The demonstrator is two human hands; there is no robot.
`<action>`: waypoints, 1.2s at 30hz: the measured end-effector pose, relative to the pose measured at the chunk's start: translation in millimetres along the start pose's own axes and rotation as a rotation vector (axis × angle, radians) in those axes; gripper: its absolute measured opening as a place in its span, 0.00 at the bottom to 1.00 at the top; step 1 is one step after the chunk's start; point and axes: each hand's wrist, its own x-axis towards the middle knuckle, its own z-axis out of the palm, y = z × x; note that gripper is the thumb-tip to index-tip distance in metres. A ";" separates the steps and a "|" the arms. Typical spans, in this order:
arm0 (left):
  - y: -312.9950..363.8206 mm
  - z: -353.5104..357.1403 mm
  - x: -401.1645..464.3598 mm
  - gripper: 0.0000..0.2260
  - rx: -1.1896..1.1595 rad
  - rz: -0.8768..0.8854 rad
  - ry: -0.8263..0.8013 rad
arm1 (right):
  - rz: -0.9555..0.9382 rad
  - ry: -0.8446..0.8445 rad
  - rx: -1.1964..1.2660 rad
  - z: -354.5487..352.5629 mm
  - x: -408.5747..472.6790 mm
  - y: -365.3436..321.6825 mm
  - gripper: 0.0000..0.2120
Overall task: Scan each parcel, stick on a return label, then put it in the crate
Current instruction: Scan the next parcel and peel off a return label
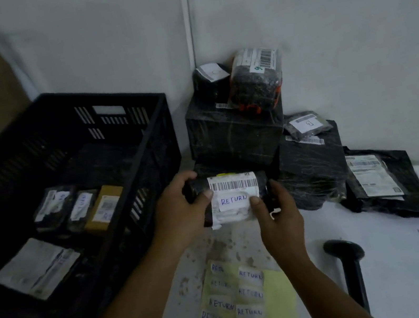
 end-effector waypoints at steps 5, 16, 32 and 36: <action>37.5 -82.4 -4.9 0.13 -0.114 0.103 0.227 | -0.130 -0.050 0.212 23.1 0.5 -66.4 0.24; -35.3 -238.4 49.2 0.12 -0.002 -0.161 0.494 | -0.391 -0.285 0.059 138.2 -12.7 -141.0 0.18; -141.5 -253.1 192.1 0.28 -0.020 -0.548 0.381 | -0.461 -0.157 -0.104 201.4 -20.6 -162.6 0.14; -158.2 -242.2 206.5 0.34 0.112 -0.574 0.380 | -0.435 -0.154 -0.053 203.0 -20.3 -161.0 0.13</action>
